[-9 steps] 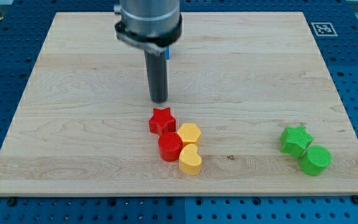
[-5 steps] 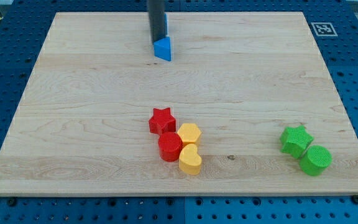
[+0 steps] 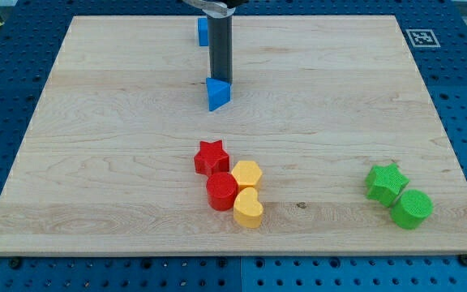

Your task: Move the blue triangle closer to the red star

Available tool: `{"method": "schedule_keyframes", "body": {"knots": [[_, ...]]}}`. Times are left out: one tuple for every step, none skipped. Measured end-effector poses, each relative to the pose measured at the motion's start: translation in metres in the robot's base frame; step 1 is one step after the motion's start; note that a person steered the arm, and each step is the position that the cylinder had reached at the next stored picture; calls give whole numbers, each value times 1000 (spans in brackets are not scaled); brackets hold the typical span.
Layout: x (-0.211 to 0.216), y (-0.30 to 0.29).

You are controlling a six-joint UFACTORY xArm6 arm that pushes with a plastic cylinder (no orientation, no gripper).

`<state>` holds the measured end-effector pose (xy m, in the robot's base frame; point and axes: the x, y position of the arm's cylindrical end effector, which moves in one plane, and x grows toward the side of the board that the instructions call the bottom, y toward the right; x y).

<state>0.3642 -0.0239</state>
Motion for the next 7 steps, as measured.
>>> {"method": "schedule_keyframes", "body": {"knots": [[0, -6], [8, -14], [33, -14], [56, -14], [82, -14], [99, -14], [90, -14]]}}
